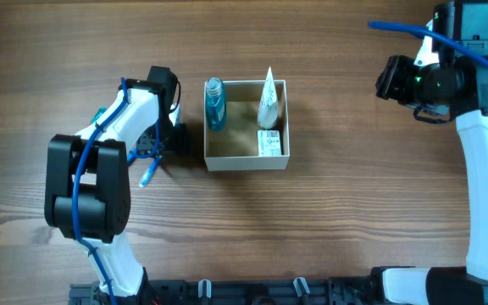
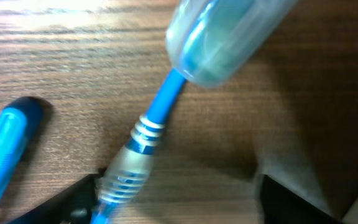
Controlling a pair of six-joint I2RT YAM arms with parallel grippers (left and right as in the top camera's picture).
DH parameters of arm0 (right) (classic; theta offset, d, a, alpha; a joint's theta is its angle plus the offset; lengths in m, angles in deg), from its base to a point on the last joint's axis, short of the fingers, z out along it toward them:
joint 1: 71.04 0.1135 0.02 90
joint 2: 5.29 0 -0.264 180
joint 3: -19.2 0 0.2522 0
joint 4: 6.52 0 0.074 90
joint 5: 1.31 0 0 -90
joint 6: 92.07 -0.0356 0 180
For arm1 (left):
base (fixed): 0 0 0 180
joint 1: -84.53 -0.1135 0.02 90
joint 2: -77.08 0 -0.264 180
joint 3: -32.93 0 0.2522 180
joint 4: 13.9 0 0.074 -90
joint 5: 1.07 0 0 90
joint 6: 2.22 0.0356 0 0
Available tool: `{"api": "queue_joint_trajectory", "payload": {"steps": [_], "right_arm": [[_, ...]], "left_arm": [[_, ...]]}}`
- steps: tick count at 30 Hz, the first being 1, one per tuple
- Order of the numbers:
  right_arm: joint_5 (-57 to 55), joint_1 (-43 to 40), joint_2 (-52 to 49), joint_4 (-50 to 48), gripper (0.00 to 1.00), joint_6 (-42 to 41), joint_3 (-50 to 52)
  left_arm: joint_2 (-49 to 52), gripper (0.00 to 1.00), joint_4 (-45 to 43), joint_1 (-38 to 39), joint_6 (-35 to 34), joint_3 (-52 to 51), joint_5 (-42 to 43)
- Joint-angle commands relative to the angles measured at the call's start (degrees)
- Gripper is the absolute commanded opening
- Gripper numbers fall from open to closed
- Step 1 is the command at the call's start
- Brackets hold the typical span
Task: Pack container
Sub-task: 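Lower the left gripper onto the blue toothbrush and grasp it, then carry the toothbrush into the box and release it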
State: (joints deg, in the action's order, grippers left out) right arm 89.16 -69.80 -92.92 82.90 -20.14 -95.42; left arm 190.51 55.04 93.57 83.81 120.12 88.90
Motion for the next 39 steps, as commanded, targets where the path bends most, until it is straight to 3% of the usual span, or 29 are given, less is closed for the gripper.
{"api": "queue_joint_trajectory", "payload": {"steps": [1, 4, 9, 15, 23, 30, 36, 39], "right_arm": [[0.4, -0.2, 0.9, 0.1, 0.62, 0.5, -0.1], [0.4, -0.2, 0.9, 0.0, 0.62, 1.1, -0.1], [0.4, -0.2, 0.9, 0.0, 0.62, 1.4, -0.1], [0.4, -0.2, 0.9, 0.1, 0.62, 1.4, -0.1], [0.4, -0.2, 0.9, 0.1, 0.62, 1.4, -0.1], [0.4, -0.2, 0.9, 0.1, 0.62, 1.6, -0.1], [0.4, -0.2, 0.9, 0.0, 0.62, 1.6, -0.1], [-0.3, -0.2, 0.9, 0.0, 0.63, 1.6, -0.1]], "left_arm": [[0.9, 0.56, 0.5, -0.2, 0.5, -0.4, 1.1], [0.9, 0.29, 1.1, -0.2, 0.5, -0.4, 1.1], [0.9, 0.28, 1.4, -0.2, 0.5, -0.4, 1.1], [0.9, 0.11, 1.4, -0.2, 0.5, -0.3, 1.1], [0.9, 0.04, 1.3, -0.2, 0.3, -0.3, 1.0], [-2.2, 0.04, 3.9, -0.2, -7.0, 4.4, 0.7], [-16.0, 0.04, 5.0, 1.0, -6.5, 8.5, 0.9], [-23.7, 0.04, 3.5, 3.0, -0.5, 8.5, 1.6]]}}
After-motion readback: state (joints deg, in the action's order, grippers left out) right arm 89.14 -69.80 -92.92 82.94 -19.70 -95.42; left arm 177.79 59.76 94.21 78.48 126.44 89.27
